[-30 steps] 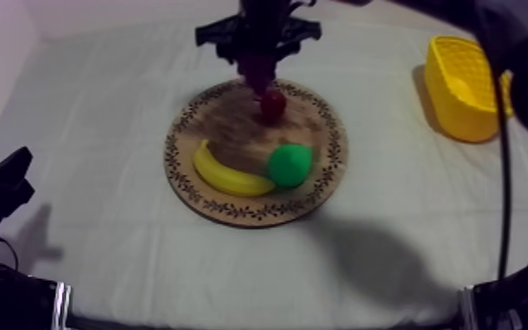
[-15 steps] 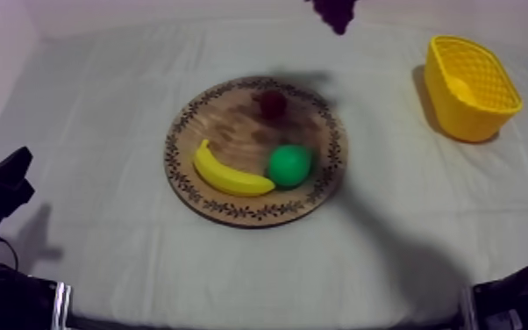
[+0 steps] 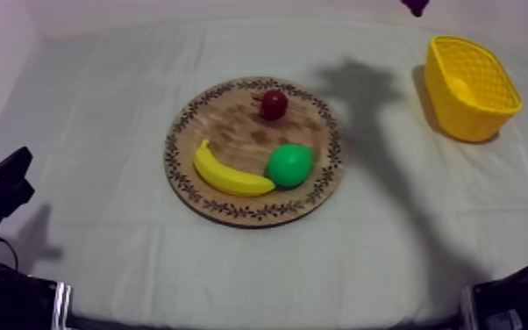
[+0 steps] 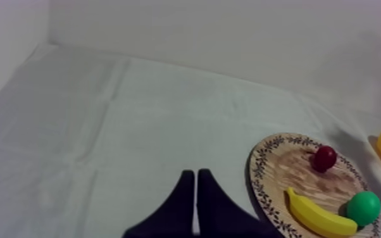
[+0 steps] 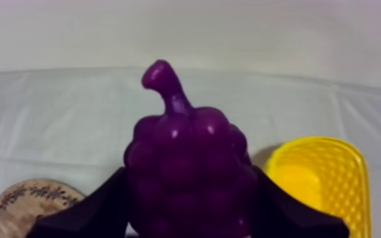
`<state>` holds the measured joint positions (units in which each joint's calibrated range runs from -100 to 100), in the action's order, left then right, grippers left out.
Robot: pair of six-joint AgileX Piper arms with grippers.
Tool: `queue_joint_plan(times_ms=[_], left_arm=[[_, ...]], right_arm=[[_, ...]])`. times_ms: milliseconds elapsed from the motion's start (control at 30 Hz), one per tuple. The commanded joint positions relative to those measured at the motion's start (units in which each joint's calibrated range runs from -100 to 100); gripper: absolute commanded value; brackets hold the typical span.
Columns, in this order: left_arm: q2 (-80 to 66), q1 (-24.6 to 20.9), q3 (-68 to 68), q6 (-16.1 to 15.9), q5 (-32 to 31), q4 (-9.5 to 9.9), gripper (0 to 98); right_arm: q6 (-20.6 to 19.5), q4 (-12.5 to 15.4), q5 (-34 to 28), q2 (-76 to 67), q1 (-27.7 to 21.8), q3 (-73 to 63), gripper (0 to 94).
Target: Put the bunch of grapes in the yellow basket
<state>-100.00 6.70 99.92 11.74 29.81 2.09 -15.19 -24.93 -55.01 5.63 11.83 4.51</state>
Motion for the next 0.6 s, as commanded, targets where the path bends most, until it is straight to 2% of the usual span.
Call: queue_joint_plan(times_ms=[0, 233, 433, 567], left_arm=[[0.0, 0.0, 0.0, 0.0, 0.0, -0.02, 0.1], [0.0, 0.0, 0.0, 0.0, 0.0, -0.02, 0.1], [0.0, 0.0, 0.0, 0.0, 0.0, -0.02, 0.1], [0.0, 0.0, 0.0, 0.0, 0.0, -0.02, 0.1]], right_arm=[[0.4, -0.2, 3.2, -0.6, -2.7, 1.7, 30.2], [1.6, -1.1, 12.9, -2.4, -9.4, 7.0, 30.5], [3.9, 1.1, 19.2, -2.7, -14.3, 11.0, 30.2], [4.5, 1.4, 21.5, -2.4, -16.2, 14.8, 29.6]])
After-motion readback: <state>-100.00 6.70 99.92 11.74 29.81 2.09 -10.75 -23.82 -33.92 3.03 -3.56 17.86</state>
